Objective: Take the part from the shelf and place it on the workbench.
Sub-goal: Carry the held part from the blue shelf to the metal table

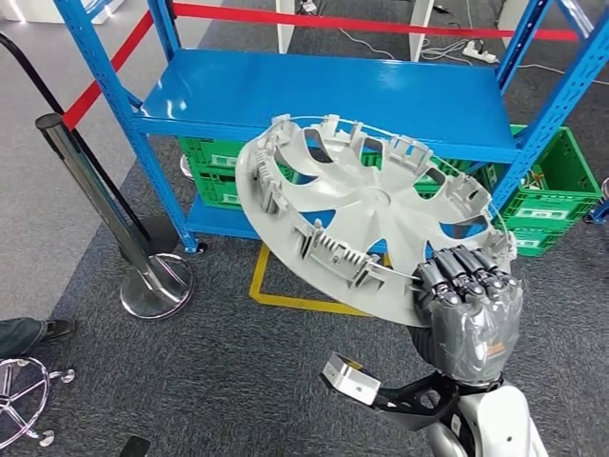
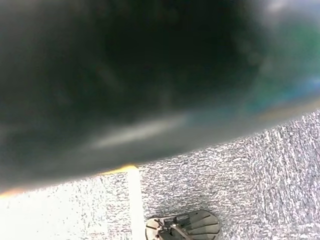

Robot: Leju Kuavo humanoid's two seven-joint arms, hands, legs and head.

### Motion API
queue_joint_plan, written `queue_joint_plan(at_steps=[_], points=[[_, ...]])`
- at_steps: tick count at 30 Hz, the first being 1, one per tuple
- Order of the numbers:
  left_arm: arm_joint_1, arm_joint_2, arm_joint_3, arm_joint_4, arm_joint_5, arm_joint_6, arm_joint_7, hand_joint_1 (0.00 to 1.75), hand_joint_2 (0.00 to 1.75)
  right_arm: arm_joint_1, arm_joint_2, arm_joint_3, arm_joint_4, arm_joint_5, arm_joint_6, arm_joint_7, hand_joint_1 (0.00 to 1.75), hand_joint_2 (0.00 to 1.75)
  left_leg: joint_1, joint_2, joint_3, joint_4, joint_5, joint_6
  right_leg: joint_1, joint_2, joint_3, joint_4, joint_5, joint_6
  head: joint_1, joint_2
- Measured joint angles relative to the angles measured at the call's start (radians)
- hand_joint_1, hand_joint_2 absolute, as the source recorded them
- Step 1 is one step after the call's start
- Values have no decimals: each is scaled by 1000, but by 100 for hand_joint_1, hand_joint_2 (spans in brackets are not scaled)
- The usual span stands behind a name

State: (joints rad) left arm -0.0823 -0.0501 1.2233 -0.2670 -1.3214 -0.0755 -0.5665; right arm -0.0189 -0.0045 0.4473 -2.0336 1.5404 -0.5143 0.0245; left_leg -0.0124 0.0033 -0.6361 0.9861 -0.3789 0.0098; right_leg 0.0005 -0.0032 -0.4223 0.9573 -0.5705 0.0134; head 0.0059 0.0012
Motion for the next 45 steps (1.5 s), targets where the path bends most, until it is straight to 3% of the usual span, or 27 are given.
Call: queue_joint_plan(at_steps=[2,3,6,7,8,9,10,11,13,15,17,18,20,22,23,24,26,27,29,31,35,36,39,40,41,43,45], points=[[1,2,0,0,0,0,0,0,0,-3,0,3,3,1,1,2,175,175,3,-1,-6,3,3,-12,-1,-2,-18,-2,13,-12,0,0],[2,3,1,0,0,0,0,0,0,-5,0,3,5,2,2,3,175,175,5,-1,-13,18,-23,-19,-3,-4,-28,-3,23,-21,-1,0],[2,5,1,0,0,-1,0,0,0,-8,0,5,11,3,3,8,175,175,13,-2,-49,174,-177,-38,-3,-7,-63,-1,59,-35,-6,0],[2,6,1,0,0,-1,0,0,0,-9,0,5,14,4,3,9,175,175,15,-2,-59,238,-206,-42,-2,-7,-78,3,71,-35,-6,0],[1,6,1,0,0,-1,0,0,0,-9,0,5,16,5,2,10,175,175,17,-2,-59,282,-208,-45,-1,-7,-94,8,82,-35,-6,0],[1,6,1,0,0,-1,0,0,0,-10,0,5,18,6,2,10,175,175,19,-2,-45,294,-189,-47,-1,-7,-112,14,91,-34,-7,0],[0,6,1,0,0,-1,0,0,0,-10,0,5,20,6,2,10,175,175,21,-2,-14,268,-159,-46,-1,-7,-129,22,98,-32,-7,0],[-1,7,1,0,0,-1,0,0,0,-10,0,5,22,7,3,10,175,175,22,-3,32,211,-135,-43,-1,-7,-143,30,103,-29,-7,0],[-4,8,1,0,0,-1,0,0,0,-11,0,5,23,8,3,11,175,175,20,-5,128,70,-131,-32,1,-7,-165,45,113,-20,-6,0],[-7,9,1,0,0,-1,0,0,0,-14,0,5,24,8,3,12,175,175,15,-6,165,-2,-147,-20,1,-8,-179,51,128,-8,-5,0],[-7,8,1,0,-1,-1,0,0,0,-16,0,6,25,9,4,13,175,175,14,-4,154,-12,-135,-6,-2,-7,-191,52,134,5,-6,0],[-7,8,1,0,-1,-1,0,0,0,-16,0,6,26,10,4,13,175,175,15,-1,143,-14,-124,3,-3,-5,-202,65,115,11,-5,0],[-8,7,1,0,-1,-1,0,0,0,-16,0,7,29,10,4,13,175,175,17,3,118,-18,-100,15,-4,-1,-234,147,29,18,-2,0],[-8,7,1,0,-1,-1,0,0,0,-15,0,8,32,10,4,12,175,175,15,3,88,-17,-77,19,-5,0,-265,274,-49,23,1,0],[-8,8,1,0,-1,-1,0,0,0,-15,0,9,34,10,4,12,175,175,14,3,73,-15,-65,18,-5,0,-267,319,-56,24,1,0],[-8,8,1,0,-1,-1,0,0,0,-15,0,10,35,10,4,13,175,175,14,3,58,-14,-55,17,-5,-1,-256,334,-39,25,1,0],[-8,7,1,0,-1,-1,0,0,0,-16,0,10,38,10,4,13,175,175,13,3,29,-9,-35,12,-5,-1,-183,261,24,23,1,0],[-8,7,1,0,-1,-1,0,0,0,-16,0,10,39,10,4,13,175,175,12,3,16,-5,-26,8,-5,-1,-127,184,36,21,1,0],[-8,7,1,0,-1,-1,0,0,0,-18,0,11,39,10,4,13,175,175,10,2,1,2,-9,-1,-3,0,-39,50,21,15,0,0],[-8,7,1,0,-1,-1,0,0,0,-18,0,12,40,10,4,13,175,175,9,2,-3,3,5,-7,-1,2,-22,8,6,9,0,0],[-8,7,1,0,-1,-1,0,0,0,-18,0,12,40,10,5,13,175,175,10,2,-5,2,12,-11,0,2,-30,13,9,7,2,0],[-7,7,1,0,-1,-1,0,0,0,-19,0,12,41,11,5,13,175,175,11,1,-10,10,-3,-16,-2,1,-38,14,18,-2,1,0],[-5,8,1,0,-1,-1,0,0,0,-21,1,12,43,12,5,14,175,175,17,-1,-59,228,-171,-39,-3,-4,-102,21,77,-34,-4,0],[-6,8,1,0,-1,-1,0,0,0,-21,1,12,43,12,5,14,175,175,18,-1,-60,292,-197,-41,-1,-4,-124,26,92,-35,-5,0],[-6,8,1,0,-1,-1,0,0,0,-21,1,12,43,12,5,14,175,175,18,-1,-39,287,-172,-40,0,-4,-141,32,100,-34,-5,0],[-7,9,1,0,-1,-2,0,0,0,-21,1,12,43,12,5,14,175,175,16,-3,48,187,-128,-29,2,-3,-168,43,114,-30,-5,0],[-11,12,1,0,-1,-2,-1,0,0,-23,1,12,43,12,5,15,175,175,12,-5,140,50,-134,-15,4,-3,-186,48,127,-22,-4,0]])
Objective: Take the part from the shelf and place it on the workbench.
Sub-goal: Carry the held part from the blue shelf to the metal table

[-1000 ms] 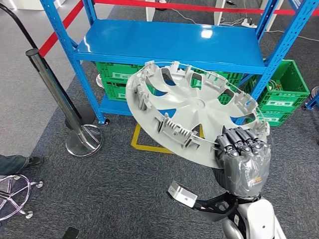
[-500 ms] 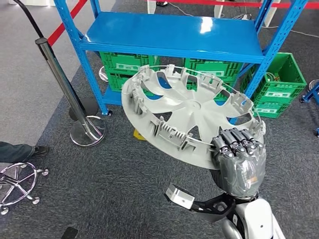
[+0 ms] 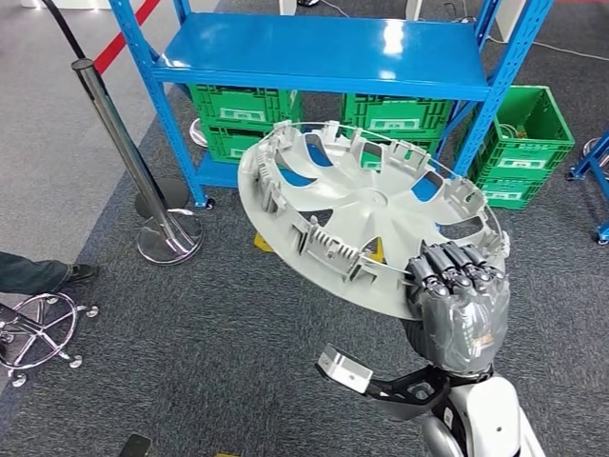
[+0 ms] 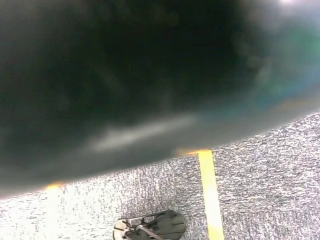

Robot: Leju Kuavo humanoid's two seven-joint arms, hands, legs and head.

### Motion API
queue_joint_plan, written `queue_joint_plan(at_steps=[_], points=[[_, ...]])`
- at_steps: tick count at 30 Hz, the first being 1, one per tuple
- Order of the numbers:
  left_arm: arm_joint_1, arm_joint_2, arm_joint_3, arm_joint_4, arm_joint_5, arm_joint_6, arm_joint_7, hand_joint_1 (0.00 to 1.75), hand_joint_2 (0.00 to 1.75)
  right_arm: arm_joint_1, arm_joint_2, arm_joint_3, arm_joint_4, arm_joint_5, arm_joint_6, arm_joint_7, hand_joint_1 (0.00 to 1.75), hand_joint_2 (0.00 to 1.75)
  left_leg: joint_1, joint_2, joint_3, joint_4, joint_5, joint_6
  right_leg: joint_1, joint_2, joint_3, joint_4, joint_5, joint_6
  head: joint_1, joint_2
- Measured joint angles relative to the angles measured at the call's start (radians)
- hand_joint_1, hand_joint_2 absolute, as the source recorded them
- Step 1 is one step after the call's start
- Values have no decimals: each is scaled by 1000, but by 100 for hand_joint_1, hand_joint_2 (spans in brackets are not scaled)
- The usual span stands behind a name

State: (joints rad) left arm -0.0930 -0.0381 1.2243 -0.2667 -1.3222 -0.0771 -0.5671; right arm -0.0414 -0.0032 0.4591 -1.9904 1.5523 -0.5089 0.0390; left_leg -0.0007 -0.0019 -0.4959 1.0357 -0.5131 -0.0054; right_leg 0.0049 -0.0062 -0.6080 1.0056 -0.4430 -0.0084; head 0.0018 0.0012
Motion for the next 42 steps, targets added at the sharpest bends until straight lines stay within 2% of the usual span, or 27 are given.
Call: queue_joint_plan(at_steps=[2,4,6,8,9,10,11,13,15,16,18,20,21,23,24,25,26,27,29,31,33,35,37,39,40,41,42], points=[[-3,2,0,0,0,0,0,0,0,-4,0,0,0,0,0,0,175,175,-7,-1,28,-65,-10,8,-2,-1,-11,-2,20,11,0,0],[-2,3,0,0,0,-5,-1,0,0,-7,0,1,0,0,0,0,175,175,-5,2,15,-79,11,16,-6,0,-28,-2,24,22,0,0],[0,2,0,0,3,-13,-2,0,0,-7,1,1,0,1,0,0,175,175,0,7,-4,-88,32,28,-8,3,-56,51,-32,32,2,0],[0,2,1,0,9,-18,-3,0,0,-7,1,3,0,1,1,0,175,175,-1,9,-25,-86,46,35,-12,4,-92,174,-116,42,5,0],[0,2,2,0,11,-19,-3,0,0,-7,1,4,1,1,1,0,175,175,-2,9,-34,-84,53,35,-14,4,-105,235,-136,46,5,0],[0,2,4,0,12,-20,-3,0,0,-6,1,5,2,1,1,1,175,175,-2,10,-43,-82,59,34,-15,4,-106,271,-135,49,5,0],[0,2,6,0,12,-21,-3,0,0,-6,1,5,2,1,1,1,175,175,-1,10,-52,-79,65,32,-17,4,-91,271,-115,51,5,0],[1,2,10,0,12,-24,-4,0,0,-7,1,5,3,1,1,1,175,175,0,10,-68,-70,72,25,-20,3,-10,163,-65,54,5,0],[1,3,12,0,13,-26,-5,0,0,-8,1,6,3,1,1,2,175,175,-2,9,-79,-60,77,16,-19,4,79,34,-62,51,5,0],[0,4,13,0,13,-27,-7,0,0,-8,1,6,3,1,1,2,175,175,-4,9,-85,-56,81,11,-18,5,99,0,-72,48,5,0],[1,5,15,0,14,-29,-9,0,0,-8,1,6,2,1,1,3,175,175,-5,8,-94,-50,88,0,-18,7,102,-16,-78,36,4,0],[1,6,16,0,14,-30,-10,0,0,-8,1,6,2,1,2,4,175,175,-3,7,-107,-29,68,-11,-21,6,96,-19,-72,20,2,0],[2,6,16,0,14,-30,-11,0,0,-8,1,6,2,2,2,5,175,175,-1,7,-122,8,39,-17,-22,5,93,-21,-67,13,0,0],[2,7,16,0,14,-30,-11,0,0,-8,1,5,3,2,2,6,175,175,2,6,-170,136,-36,-26,-20,3,86,-20,-61,4,-3,0],[3,7,16,0,14,-30,-11,0,0,-8,1,5,3,2,2,6,175,175,3,6,-193,198,-60,-29,-19,3,83,-18,-60,2,-3,0],[4,6,16,0,14,-30,-11,0,0,-8,1,5,3,2,2,6,175,175,4,6,-203,235,-66,-30,-17,2,81,-17,-59,1,-2,0],[4,6,16,0,14,-30,-11,0,0,-7,1,5,3,2,2,6,175,175,5,6,-196,233,-52,-29,-16,2,79,-15,-58,1,-2,0],[5,6,16,0,14,-30,-12,0,0,-7,1,5,3,2,2,7,175,175,5,6,-172,193,-21,-26,-15,3,79,-13,-58,1,-2,0],[5,9,16,0,14,-30,-15,0,0,-7,1,5,3,4,1,9,175,175,3,4,-101,64,38,-14,-11,4,77,-10,-59,2,-2,0],[4,12,16,0,13,-30,-18,0,0,-8,1,5,3,5,1,11,175,175,-1,2,-62,-17,54,-5,-9,5,71,-9,-56,8,-2,0],[4,14,16,0,13,-31,-19,0,0,-8,1,5,3,6,1,12,175,175,-3,2,-59,-36,50,1,-8,5,65,-9,-51,18,-2,0],[4,15,16,0,13,-31,-20,0,0,-8,1,5,2,7,1,13,175,175,2,3,-58,-52,54,12,-7,5,52,5,-67,27,1,0],[3,14,16,0,13,-30,-21,0,0,-10,1,6,2,7,1,13,175,175,7,5,-58,-63,60,22,-8,6,11,91,-121,35,7,0],[3,13,16,0,13,-30,-22,0,0,-10,1,7,2,7,1,13,175,175,6,5,-63,-63,62,26,-9,6,-49,230,-181,40,10,0],[4,13,16,0,13,-30,-23,0,0,-9,1,7,2,7,2,14,175,175,5,5,-63,-62,63,26,-10,6,-68,275,-192,42,10,0],[4,13,16,0,13,-31,-23,0,0,-9,1,8,2,7,2,14,175,175,5,5,-64,-61,63,27,-10,6,-70,281,-182,43,10,0],[4,13,16,0,13,-31,-24,0,0,-9,1,8,3,7,3,15,175,175,5,5,-64,-60,63,26,-11,5,-52,246,-153,43,10,0]])
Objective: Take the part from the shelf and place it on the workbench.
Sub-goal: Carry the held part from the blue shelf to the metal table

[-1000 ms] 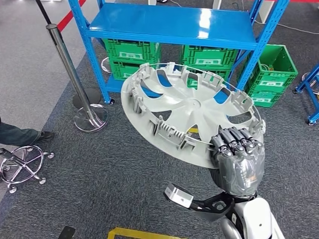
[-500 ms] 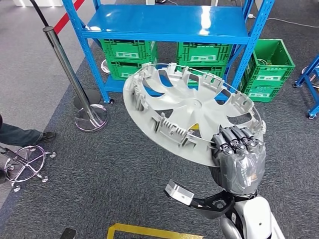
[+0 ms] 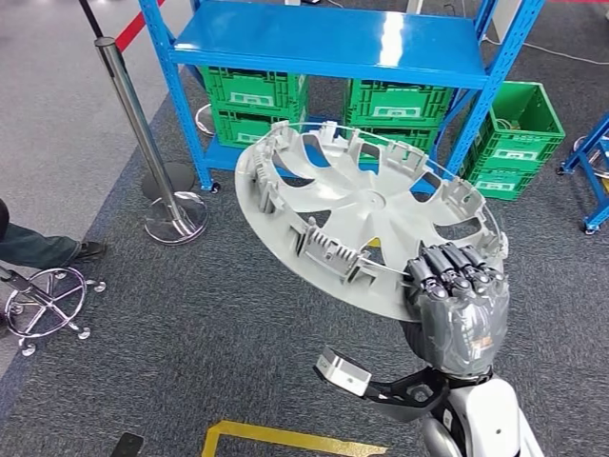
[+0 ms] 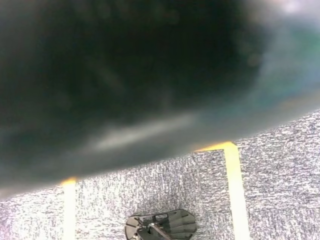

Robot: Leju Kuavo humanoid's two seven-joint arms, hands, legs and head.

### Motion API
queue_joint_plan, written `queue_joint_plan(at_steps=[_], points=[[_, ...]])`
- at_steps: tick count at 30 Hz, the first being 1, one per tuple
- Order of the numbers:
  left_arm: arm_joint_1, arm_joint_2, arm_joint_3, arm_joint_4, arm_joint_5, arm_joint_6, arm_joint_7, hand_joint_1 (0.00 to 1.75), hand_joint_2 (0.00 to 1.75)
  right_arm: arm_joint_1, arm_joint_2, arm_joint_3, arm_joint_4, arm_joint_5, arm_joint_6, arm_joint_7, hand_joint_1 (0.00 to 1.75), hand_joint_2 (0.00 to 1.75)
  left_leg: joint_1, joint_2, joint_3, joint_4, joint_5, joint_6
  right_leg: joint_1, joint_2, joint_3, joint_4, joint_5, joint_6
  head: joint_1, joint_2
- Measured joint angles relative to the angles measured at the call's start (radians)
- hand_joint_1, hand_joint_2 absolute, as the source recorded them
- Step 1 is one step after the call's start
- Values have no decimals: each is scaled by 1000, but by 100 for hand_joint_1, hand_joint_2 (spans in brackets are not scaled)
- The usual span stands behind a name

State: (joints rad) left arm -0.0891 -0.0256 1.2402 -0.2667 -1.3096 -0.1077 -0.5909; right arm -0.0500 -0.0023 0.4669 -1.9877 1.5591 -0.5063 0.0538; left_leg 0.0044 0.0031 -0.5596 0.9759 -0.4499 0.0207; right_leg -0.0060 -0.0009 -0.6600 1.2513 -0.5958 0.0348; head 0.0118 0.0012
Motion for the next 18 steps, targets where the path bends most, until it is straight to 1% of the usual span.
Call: queue_joint_plan(at_steps=[1,2,3,4,5,7,8,9,10,12,13,14,15,16,17,18], points=[[0,-1,0,0,0,-1,-1,0,0,-1,0,0,0,0,0,0,175,175,0,0,0,2,-1,-1,-1,0,34,-68,40,-1,0,0],[0,-1,0,0,0,-2,-3,0,0,-2,0,0,0,0,0,1,175,175,-2,-1,-1,6,-1,-4,-1,-1,70,-139,70,-2,0,0],[-1,-1,0,0,0,-3,-4,0,0,-4,0,0,0,0,0,0,175,175,-4,-1,-5,11,-2,-7,-2,0,100,-199,89,-4,0,0],[-1,-1,0,0,0,-5,-6,0,0,-6,0,0,0,0,0,0,175,175,-6,-1,-10,15,0,-12,-2,0,116,-233,95,-7,-2,0],[-1,-1,0,0,0,-6,-7,0,0,-6,0,0,1,0,0,-1,175,175,-8,-1,-15,18,2,-17,-1,1,120,-243,92,-10,-2,0],[-1,-1,0,0,0,-8,-8,0,0,-6,0,0,1,0,0,0,175,175,-8,-1,-23,23,4,-27,-2,2,115,-246,95,-19,-2,0],[-1,-1,0,0,0,-9,-8,0,0,-6,0,0,2,0,0,0,175,175,-7,-1,-27,32,-6,-33,-4,1,114,-247,98,-25,-3,0],[-1,0,0,0,0,-10,-8,0,0,-6,0,0,2,0,0,1,175,175,-6,-2,-38,59,-27,-38,-6,0,113,-249,101,-31,-5,0],[-1,0,0,0,0,-12,-8,0,0,-7,0,0,2,0,0,1,175,175,-5,-2,-58,106,-58,-43,-7,-1,112,-250,104,-37,-6,0],[0,0,0,0,-1,-15,-8,0,0,-8,0,-1,2,0,1,0,175,175,-2,-2,-115,244,-127,-51,-6,-2,107,-249,108,-44,-9,0],[0,0,0,0,-2,-17,-8,0,0,-8,0,-1,3,0,2,0,175,175,-1,-2,-136,297,-144,-52,-5,-3,104,-248,110,-45,-9,0],[1,0,-1,0,-2,-18,-8,0,0,-8,0,-1,3,0,2,0,175,175,0,-2,-142,316,-142,-52,-4,-3,102,-247,110,-46,-9,0],[2,-1,-1,0,-3,-19,-8,0,0,-8,0,0,4,0,3,0,175,175,1,-2,-127,293,-120,-50,-4,-2,102,-246,111,-45,-9,0],[2,0,-1,0,-3,-19,-8,0,0,-8,0,0,5,0,3,0,175,175,1,-2,-95,235,-85,-46,-4,-2,102,-246,111,-45,-9,0],[1,0,-1,0,-3,-19,-8,0,0,-9,0,0,5,0,4,0,175,175,0,-2,-56,162,-53,-41,-3,-1,102,-245,112,-43,-8,0],[1,1,-1,0,-3,-19,-8,0,0,-10,0,0,5,0,4,0,175,175,-1,-3,-23,97,-30,-36,-1,-1,101,-244,113,-41,-8,0]])
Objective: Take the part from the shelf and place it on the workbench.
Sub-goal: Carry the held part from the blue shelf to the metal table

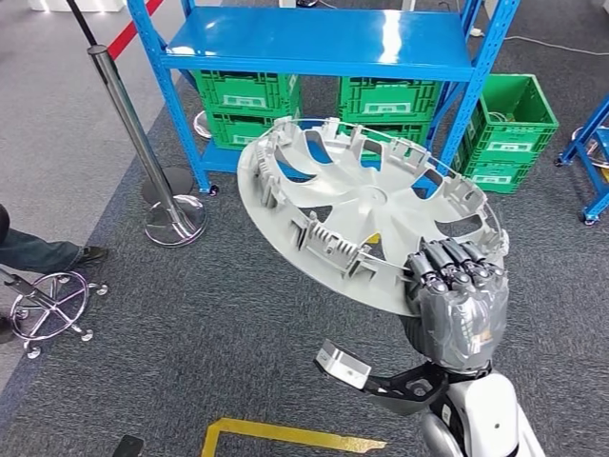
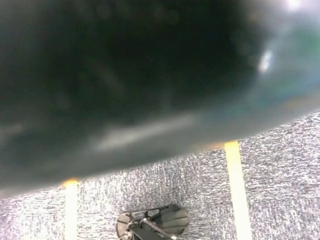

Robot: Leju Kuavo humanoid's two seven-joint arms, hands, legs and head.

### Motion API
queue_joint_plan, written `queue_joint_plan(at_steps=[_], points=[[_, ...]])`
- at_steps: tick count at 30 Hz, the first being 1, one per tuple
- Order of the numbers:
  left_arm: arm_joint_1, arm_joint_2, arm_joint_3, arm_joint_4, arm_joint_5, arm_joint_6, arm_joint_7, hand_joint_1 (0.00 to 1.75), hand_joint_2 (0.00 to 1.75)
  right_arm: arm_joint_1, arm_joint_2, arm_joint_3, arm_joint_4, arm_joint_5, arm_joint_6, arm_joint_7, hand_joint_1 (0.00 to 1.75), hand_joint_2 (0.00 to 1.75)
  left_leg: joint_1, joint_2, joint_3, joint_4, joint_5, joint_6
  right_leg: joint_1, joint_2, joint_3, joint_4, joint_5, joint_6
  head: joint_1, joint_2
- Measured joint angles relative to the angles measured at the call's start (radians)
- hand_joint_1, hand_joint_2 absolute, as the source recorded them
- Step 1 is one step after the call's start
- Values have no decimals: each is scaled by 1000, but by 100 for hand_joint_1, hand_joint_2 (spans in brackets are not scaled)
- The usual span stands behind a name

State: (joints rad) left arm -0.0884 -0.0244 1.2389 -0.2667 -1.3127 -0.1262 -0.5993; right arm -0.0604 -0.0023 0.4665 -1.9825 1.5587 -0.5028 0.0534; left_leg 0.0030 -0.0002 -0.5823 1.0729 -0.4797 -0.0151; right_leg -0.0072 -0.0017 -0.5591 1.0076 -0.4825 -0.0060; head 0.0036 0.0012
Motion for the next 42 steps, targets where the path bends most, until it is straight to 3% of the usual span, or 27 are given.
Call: queue_joint_plan(at_steps=[2,5,7,9,10,11,12,13,15,17,21,25,28,29,30,32,34,37,39,42], points=[[-2,1,0,0,0,0,0,0,0,-3,0,0,0,0,0,0,175,175,-3,-2,27,-64,11,8,3,0,-8,3,5,9,0,0],[-1,0,0,0,0,1,1,0,0,-5,0,0,0,0,1,-1,175,175,-2,0,21,-77,21,21,3,0,-20,4,9,28,1,0],[-2,-1,-1,0,0,1,2,0,0,-8,0,1,0,0,2,-2,175,175,2,3,12,-85,36,34,3,1,-44,56,-39,36,4,0],[-4,-3,-1,0,0,1,3,0,0,-10,0,2,2,0,2,-4,175,175,1,4,-3,-86,47,41,1,1,-90,182,-122,42,7,0],[-4,-4,-1,0,0,1,4,0,0,-11,0,2,3,0,3,-5,175,175,0,4,-12,-85,52,41,1,1,-110,245,-152,44,7,0],[-4,-4,-1,0,0,1,4,0,0,-11,0,3,5,0,4,-6,175,175,-2,4,-20,-85,57,41,1,1,-116,277,-162,45,6,0],[-3,-6,-1,0,0,1,5,0,0,-10,0,3,7,0,5,-6,175,175,-3,4,-27,-85,61,41,1,1,-103,272,-154,44,7,0],[-4,-7,-1,0,2,2,6,0,0,-10,0,3,9,0,6,-6,175,175,-4,4,-32,-84,66,40,1,1,-70,226,-130,42,7,0],[-4,-10,-1,0,8,2,11,0,0,-12,0,4,11,0,8,-6,175,175,-8,3,-39,-83,75,34,3,0,23,73,-80,34,6,0],[-4,-12,-1,0,13,3,15,0,0,-16,0,5,12,0,10,-7,175,175,-11,3,-45,-80,84,25,5,0,71,-19,-63,26,5,0],[-4,-13,-1,0,16,7,16,0,0,-18,0,6,12,0,15,-8,175,175,-8,2,-51,-78,93,4,4,-2,71,-30,-48,5,6,0],[-3,-14,-1,0,17,8,17,0,0,-19,0,6,12,0,18,-8,175,175,-7,1,-62,-58,71,-3,0,-4,72,-33,-39,-3,3,0],[-3,-15,-1,0,18,11,17,0,0,-21,0,6,13,0,28,-10,175,175,2,1,-137,160,-51,-19,-1,-4,54,-28,-28,-9,-5,0],[-2,-15,-1,0,18,11,17,0,0,-21,0,6,14,0,31,-11,175,175,5,1,-147,206,-68,-22,0,-4,49,-25,-26,-8,-5,0],[-2,-15,-1,0,18,11,17,0,0,-21,0,6,15,0,32,-13,175,175,6,1,-124,175,-47,-21,0,-5,48,-23,-26,-8,-5,0],[-3,-14,-1,0,18,11,18,0,0,-23,0,6,16,0,31,-15,175,175,5,8,-47,44,11,-14,1,-6,49,-20,-29,-4,-5,0],[-5,-13,-1,0,19,12,18,0,0,-26,0,3,16,0,31,-15,175,175,0,15,0,-50,34,-2,4,-8,44,-16,-30,4,-4,0],[-4,-13,-1,0,21,12,18,0,0,-28,-1,-1,17,0,32,-15,175,175,-3,10,0,-72,30,15,6,-15,35,-13,-32,19,-4,0],[-4,-13,-1,0,21,12,19,0,0,-31,-2,-1,17,0,36,-13,175,175,0,2,-1,-78,35,26,5,-14,18,18,-58,28,-2,0],[-5,-14,-1,0,22,13,21,0,0,-38,-10,-1,18,0,40,-9,175,175,1,-13,-5,-81,39,37,3,-4,-70,206,-152,37,0,0]])
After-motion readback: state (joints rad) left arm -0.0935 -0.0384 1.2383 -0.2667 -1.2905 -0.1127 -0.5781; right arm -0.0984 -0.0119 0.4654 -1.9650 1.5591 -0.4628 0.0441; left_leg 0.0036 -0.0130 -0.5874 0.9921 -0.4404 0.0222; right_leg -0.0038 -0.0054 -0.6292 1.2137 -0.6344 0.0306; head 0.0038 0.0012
